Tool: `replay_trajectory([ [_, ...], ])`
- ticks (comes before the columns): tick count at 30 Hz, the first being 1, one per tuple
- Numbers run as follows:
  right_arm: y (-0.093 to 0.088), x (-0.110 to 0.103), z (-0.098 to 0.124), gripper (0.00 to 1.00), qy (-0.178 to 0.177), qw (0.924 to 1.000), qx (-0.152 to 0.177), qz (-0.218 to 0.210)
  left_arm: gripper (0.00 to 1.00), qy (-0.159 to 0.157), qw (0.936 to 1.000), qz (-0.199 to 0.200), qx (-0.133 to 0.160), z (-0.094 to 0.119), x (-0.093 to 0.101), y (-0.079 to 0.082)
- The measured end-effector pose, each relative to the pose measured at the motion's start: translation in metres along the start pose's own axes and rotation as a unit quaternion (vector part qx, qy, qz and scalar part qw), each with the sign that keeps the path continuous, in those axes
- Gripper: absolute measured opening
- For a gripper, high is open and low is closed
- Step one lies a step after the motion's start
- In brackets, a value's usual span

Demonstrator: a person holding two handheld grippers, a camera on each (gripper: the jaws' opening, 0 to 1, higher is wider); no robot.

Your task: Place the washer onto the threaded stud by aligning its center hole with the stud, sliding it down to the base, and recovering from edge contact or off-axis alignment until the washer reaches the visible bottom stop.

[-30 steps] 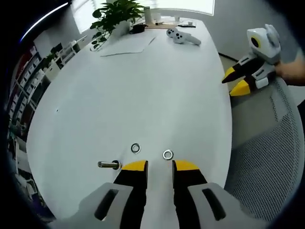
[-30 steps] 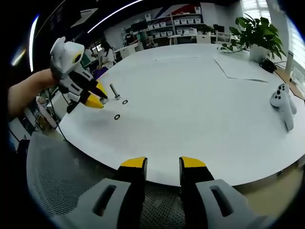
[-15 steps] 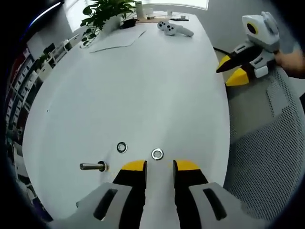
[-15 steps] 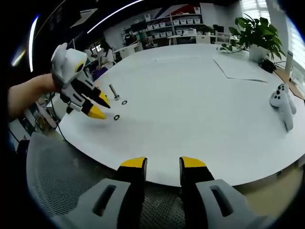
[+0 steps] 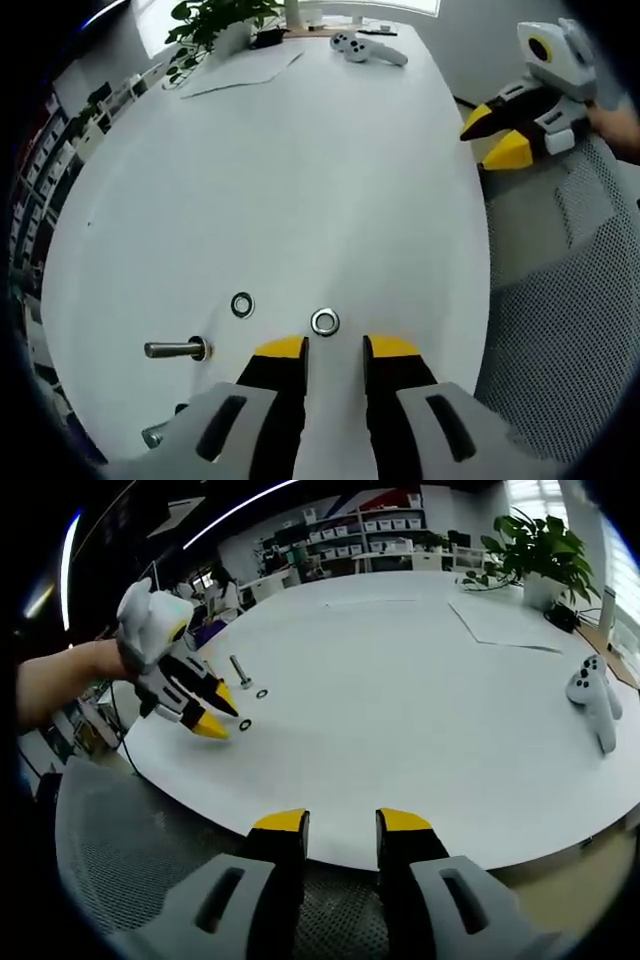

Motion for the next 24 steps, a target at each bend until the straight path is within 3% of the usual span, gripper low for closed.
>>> replay_trajectory([
  [24,0.0,0.0,-0.0003,0.29,0.003,1.0,-0.002,0.003,0.19,-0.001,0.9998,-0.018,-0.006,-0.0102,-0.0012,0.0064],
])
Point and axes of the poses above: the point that each gripper's makers call its tool centre point, and the gripper's own axes: z roughly backward along the fingers, x roughly to its right, y roughly out of its top, the point moved 6 cm from there along z, roughly backward along the fingers, and after that the axes turned 8 degrees about y, right-handed, at the moved point
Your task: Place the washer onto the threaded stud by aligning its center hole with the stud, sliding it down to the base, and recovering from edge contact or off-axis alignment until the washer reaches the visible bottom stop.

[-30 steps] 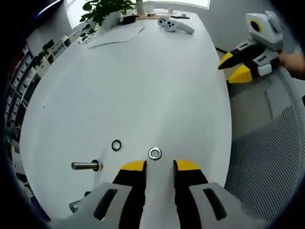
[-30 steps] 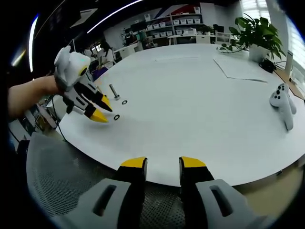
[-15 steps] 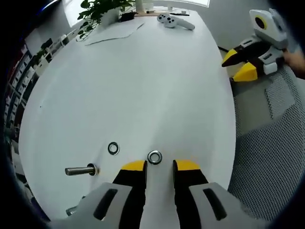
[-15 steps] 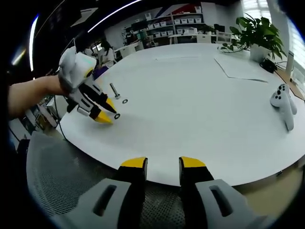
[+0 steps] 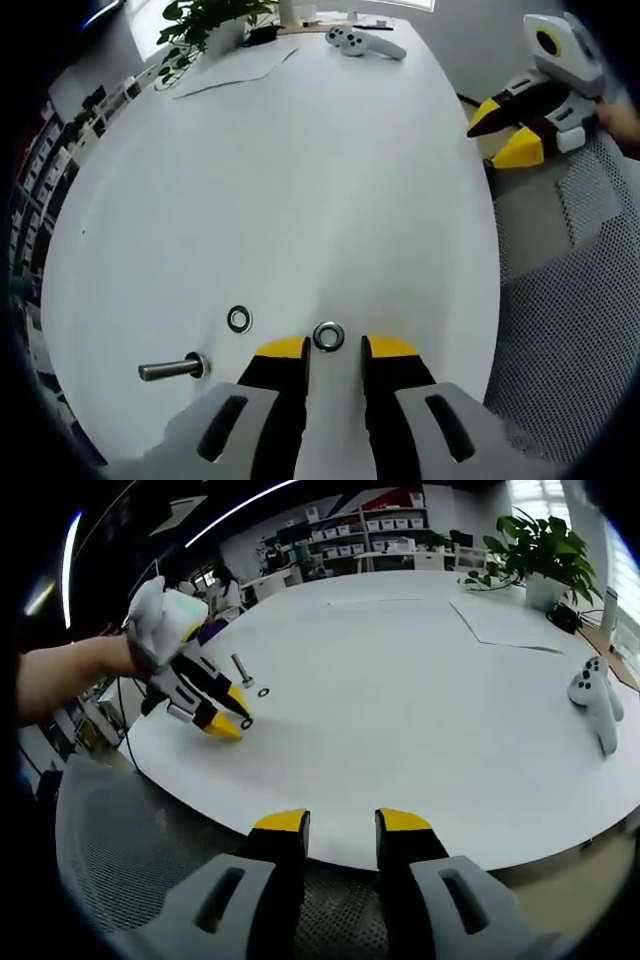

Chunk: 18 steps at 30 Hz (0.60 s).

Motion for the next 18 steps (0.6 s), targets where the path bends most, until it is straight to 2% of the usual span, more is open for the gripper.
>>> replay_trajectory([
  [9,-0.0002,0.0001,-0.0002,0.29,0.0,1.0,-0.002,0.001,0.18,-0.006,0.9997,-0.019,-0.013,-0.0007,0.0005,0.0038],
  [13,-0.0001,0.0001,-0.0002,0.29,-0.001,1.0,-0.001,0.0,0.1,0.0,0.9995,-0.027,-0.015,-0.0019,0.0,0.0045],
  [18,-0.0001,0.0002,-0.0004,0.29,-0.001,1.0,0.0,0.0,0.1,0.004,0.9992,-0.035,-0.019,-0.0019,0.0011,0.0054],
])
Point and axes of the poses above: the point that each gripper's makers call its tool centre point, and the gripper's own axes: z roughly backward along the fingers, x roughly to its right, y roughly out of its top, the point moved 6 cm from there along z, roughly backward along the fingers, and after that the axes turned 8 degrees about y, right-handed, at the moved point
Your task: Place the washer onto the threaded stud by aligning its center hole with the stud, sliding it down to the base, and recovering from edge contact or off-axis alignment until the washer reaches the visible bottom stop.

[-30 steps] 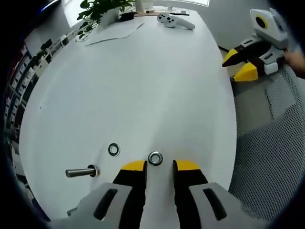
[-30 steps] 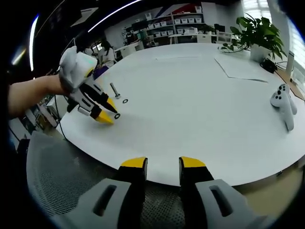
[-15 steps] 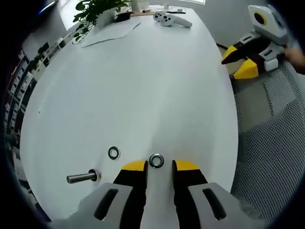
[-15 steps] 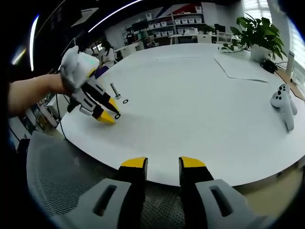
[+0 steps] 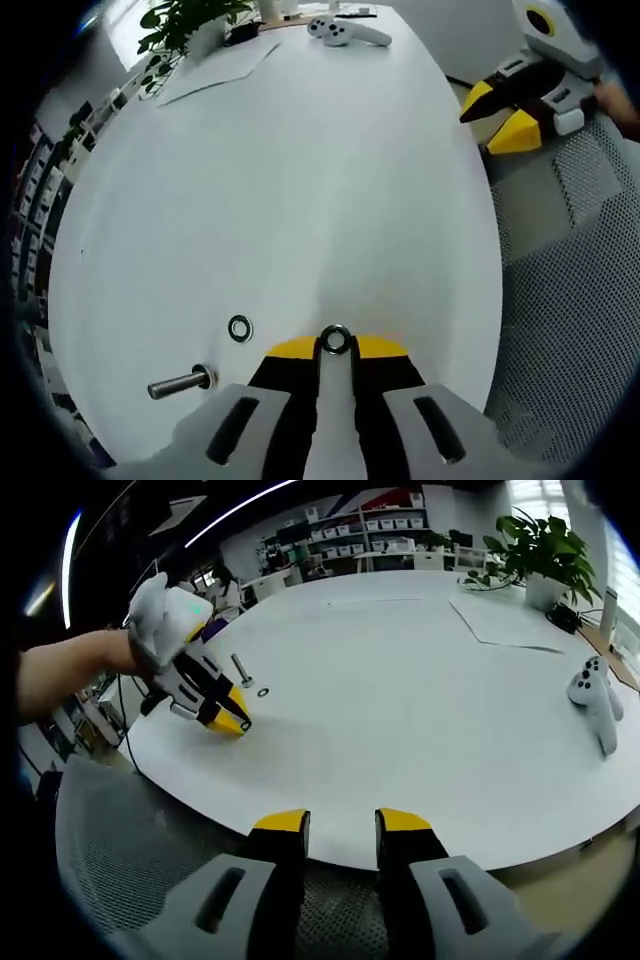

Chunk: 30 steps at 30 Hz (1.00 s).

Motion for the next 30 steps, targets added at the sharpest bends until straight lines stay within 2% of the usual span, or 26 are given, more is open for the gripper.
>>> replay_trajectory([
  [4,0.0,0.0,0.0,0.29,-0.001,1.0,0.0,0.0,0.09,0.006,1.0,-0.004,0.005,0.0,0.001,0.0],
  [9,0.0,0.0,0.0,0.29,-0.002,1.0,0.0,-0.001,0.08,0.017,0.9995,0.023,0.016,0.001,0.002,-0.003],
  [12,0.0,0.0,0.0,0.29,-0.002,1.0,0.001,-0.002,0.08,0.024,0.9992,0.023,0.024,0.002,0.003,-0.004],
  [16,0.0,0.0,0.0,0.29,-0.002,1.0,0.001,-0.001,0.08,0.022,0.9985,0.044,0.023,0.002,0.001,-0.005],
  [30,0.0,0.0,0.0,0.29,-0.001,1.0,0.003,-0.001,0.08,0.052,0.9956,0.067,0.041,0.027,-0.017,-0.01],
])
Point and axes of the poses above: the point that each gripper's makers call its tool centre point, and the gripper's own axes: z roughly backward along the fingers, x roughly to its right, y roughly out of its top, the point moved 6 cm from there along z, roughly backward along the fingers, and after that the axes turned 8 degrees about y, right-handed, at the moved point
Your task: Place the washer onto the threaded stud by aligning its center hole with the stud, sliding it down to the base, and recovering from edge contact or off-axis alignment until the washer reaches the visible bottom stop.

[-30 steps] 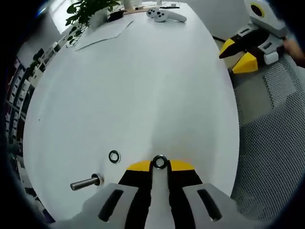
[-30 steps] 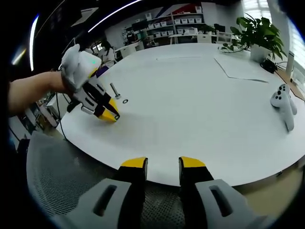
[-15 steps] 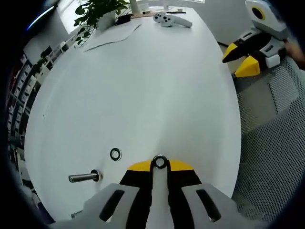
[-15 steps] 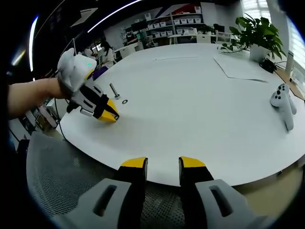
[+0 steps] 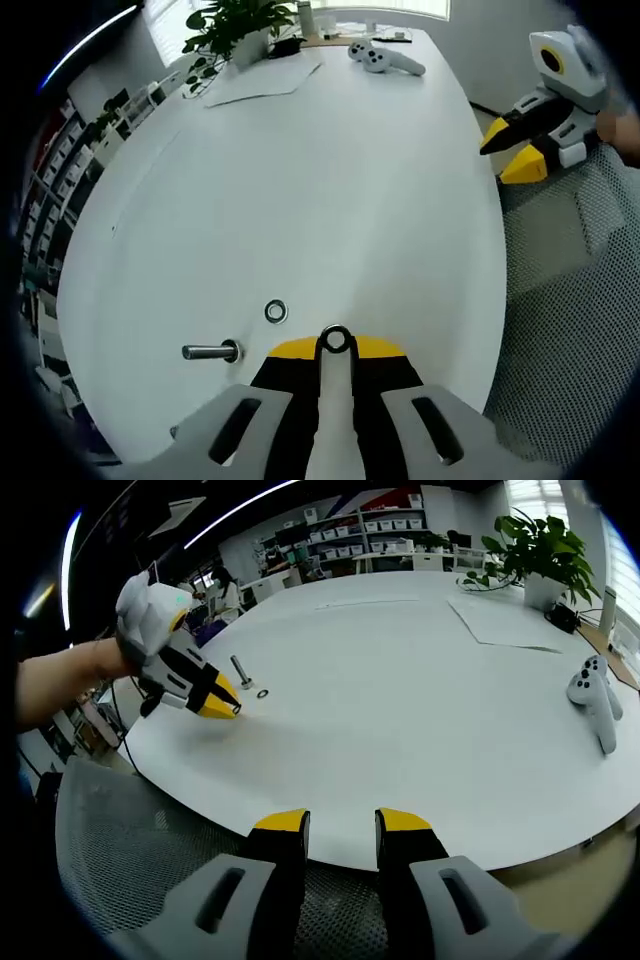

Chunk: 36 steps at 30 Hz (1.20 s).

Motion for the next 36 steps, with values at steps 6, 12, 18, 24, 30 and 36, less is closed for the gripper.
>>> replay_trajectory([
  [6,0.0,0.0,0.0,0.29,0.0,1.0,0.002,-0.001,0.08,0.019,0.9995,0.02,0.015,0.013,-0.012,0.001],
  [12,0.0,0.0,0.0,0.29,0.0,1.0,0.002,-0.002,0.08,0.039,0.9983,0.036,0.022,0.021,-0.027,0.0],
  [18,0.0,0.0,0.0,0.29,0.0,1.0,0.002,-0.002,0.08,0.056,0.9976,0.035,0.02,0.027,-0.04,0.0],
  [24,0.0,0.0,0.0,0.29,0.0,1.0,-0.002,-0.001,0.08,0.073,0.9965,0.035,0.022,0.031,-0.054,0.0],
  [30,0.0,0.0,0.0,0.29,0.0,1.0,-0.003,0.0,0.08,0.088,0.9952,0.037,0.022,0.035,-0.068,0.001],
  [36,-0.001,0.0,0.0,0.29,0.0,1.0,-0.004,0.0,0.08,0.091,0.9953,0.029,0.016,0.032,-0.074,-0.001],
])
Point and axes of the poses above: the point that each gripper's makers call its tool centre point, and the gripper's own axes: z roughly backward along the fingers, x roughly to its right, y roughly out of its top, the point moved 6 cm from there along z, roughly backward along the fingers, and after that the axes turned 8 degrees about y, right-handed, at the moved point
